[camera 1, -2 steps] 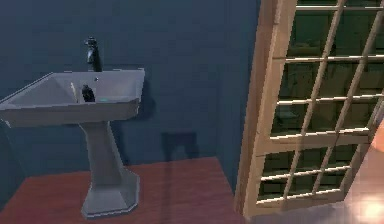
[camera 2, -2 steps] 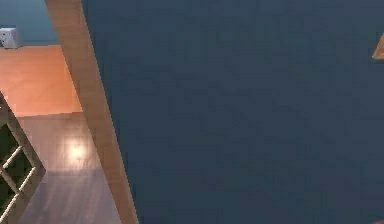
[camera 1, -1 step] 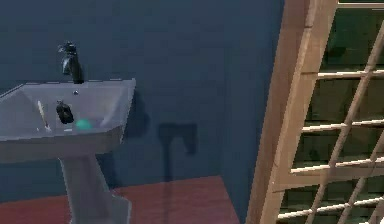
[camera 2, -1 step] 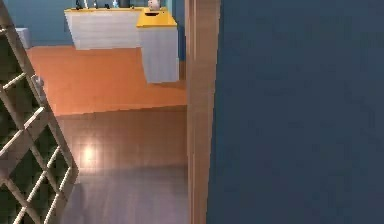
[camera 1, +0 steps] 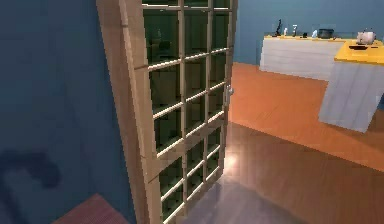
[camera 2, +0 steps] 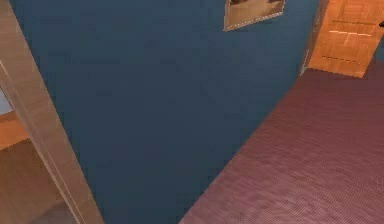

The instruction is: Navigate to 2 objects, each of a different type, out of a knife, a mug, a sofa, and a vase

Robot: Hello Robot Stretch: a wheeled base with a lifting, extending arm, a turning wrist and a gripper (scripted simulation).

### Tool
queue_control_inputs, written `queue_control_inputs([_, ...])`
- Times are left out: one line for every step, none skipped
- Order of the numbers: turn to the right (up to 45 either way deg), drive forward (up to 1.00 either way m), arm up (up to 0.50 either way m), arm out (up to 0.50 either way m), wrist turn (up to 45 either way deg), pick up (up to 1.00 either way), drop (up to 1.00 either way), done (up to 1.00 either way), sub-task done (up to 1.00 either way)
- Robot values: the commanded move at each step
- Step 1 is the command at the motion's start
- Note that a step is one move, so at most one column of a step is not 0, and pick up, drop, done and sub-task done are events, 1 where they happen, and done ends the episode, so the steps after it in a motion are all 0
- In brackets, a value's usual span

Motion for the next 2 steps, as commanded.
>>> queue_control_inputs([0.0, 0.35, 0.0, 0.0, 0.0, 0.0, 0.0, 0.0, 0.0])
queue_control_inputs([36.0, 0.0, 0.0, 0.0, 0.0, 0.0, 0.0, 0.0, 0.0])
